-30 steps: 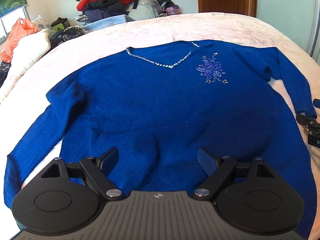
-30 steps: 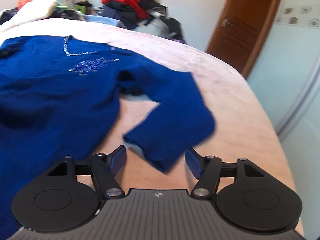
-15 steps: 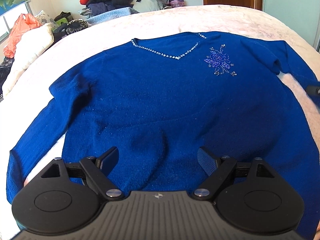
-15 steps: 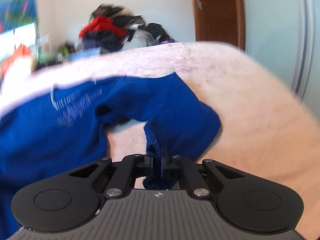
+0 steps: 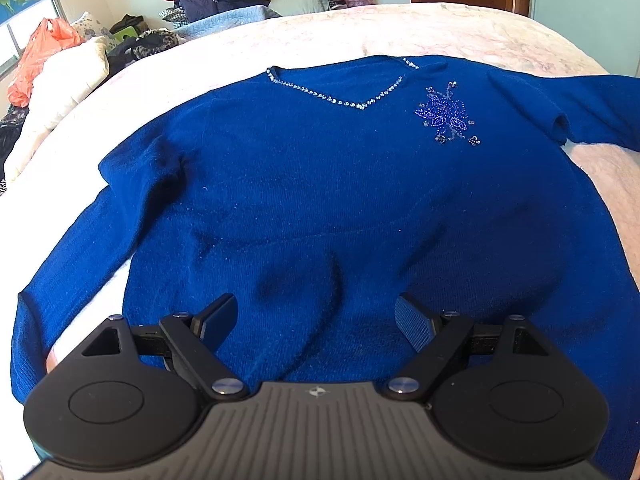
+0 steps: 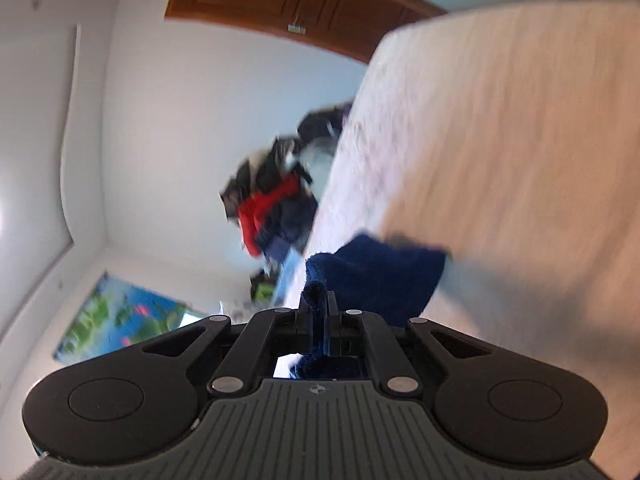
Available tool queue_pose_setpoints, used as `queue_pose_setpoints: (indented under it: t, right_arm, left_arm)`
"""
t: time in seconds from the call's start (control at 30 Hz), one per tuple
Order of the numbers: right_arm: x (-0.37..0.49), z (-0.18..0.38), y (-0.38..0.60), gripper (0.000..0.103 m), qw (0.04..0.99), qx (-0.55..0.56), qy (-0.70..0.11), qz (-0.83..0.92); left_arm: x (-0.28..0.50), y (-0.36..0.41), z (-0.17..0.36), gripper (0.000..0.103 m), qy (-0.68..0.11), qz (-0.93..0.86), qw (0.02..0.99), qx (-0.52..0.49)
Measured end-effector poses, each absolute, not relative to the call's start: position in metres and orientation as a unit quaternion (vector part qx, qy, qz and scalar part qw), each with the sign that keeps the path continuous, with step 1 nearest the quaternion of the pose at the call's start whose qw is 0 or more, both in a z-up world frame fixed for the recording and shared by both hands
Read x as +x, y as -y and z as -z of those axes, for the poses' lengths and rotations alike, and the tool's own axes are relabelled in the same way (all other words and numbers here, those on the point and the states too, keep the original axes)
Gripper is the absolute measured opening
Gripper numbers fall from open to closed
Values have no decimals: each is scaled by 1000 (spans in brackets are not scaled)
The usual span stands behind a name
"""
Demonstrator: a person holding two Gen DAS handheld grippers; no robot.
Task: Fold small clothes
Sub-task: 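Carry the held sleeve up and across toward the rhinestone neckline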
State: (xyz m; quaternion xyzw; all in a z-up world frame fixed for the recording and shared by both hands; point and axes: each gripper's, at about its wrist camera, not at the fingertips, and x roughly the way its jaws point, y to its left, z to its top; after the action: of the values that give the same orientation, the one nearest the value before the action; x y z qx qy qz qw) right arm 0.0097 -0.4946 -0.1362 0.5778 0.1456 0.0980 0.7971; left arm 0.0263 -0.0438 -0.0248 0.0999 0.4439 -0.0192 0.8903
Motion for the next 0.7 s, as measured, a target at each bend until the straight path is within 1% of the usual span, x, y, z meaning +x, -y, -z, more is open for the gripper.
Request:
queue_pose_setpoints:
  t: [0.1, 0.17, 0.2, 0.27, 0.3, 0.33, 0.37, 0.43, 0.47, 0.53, 0.57, 0.63, 0.7]
  right_arm:
    - [21, 128, 519, 8, 816, 557, -149, -42]
    - [34, 124, 536, 8, 842, 513, -163, 25]
    - [43, 123, 542, 10, 854, 486, -177, 60]
    - [63, 124, 549, 20, 866, 434, -217, 123]
    - [71, 123, 548, 30, 870, 400, -235, 165]
    - [77, 122, 546, 35, 876, 361, -245, 205]
    - [79, 119, 541, 39, 884, 320, -246, 237]
    - [69, 112, 528, 38, 897, 273, -212, 276]
    - [61, 110, 522, 39, 901, 281, -190, 271]
    - [47, 112, 516, 47, 898, 337, -166, 231]
    - [40, 119, 514, 52, 888, 379, -160, 205]
    - [35, 138, 508, 54, 855, 468, -168, 151]
    - [37, 158, 489, 54, 825, 521, -189, 111]
  left_arm:
    - [26, 45, 26, 86, -445, 19, 890, 103]
    - [26, 45, 26, 86, -444, 19, 890, 103]
    - [26, 45, 26, 86, -444, 19, 890, 103]
    - [26, 45, 26, 86, -445, 20, 889, 103]
    - [26, 45, 26, 86, -445, 20, 890, 103]
    - [26, 45, 26, 86, -444, 20, 890, 103]
    - [26, 44, 26, 86, -445, 20, 890, 103]
    - [26, 43, 27, 86, -446, 18, 889, 102]
    - [27, 43, 28, 86, -447, 17, 889, 101]
    - [27, 43, 28, 86, -451, 18, 887, 99]
    - [27, 43, 29, 86, -452, 19, 886, 99]
    - [25, 44, 28, 86, -450, 21, 887, 102]
    - [24, 45, 28, 86, -447, 21, 888, 104]
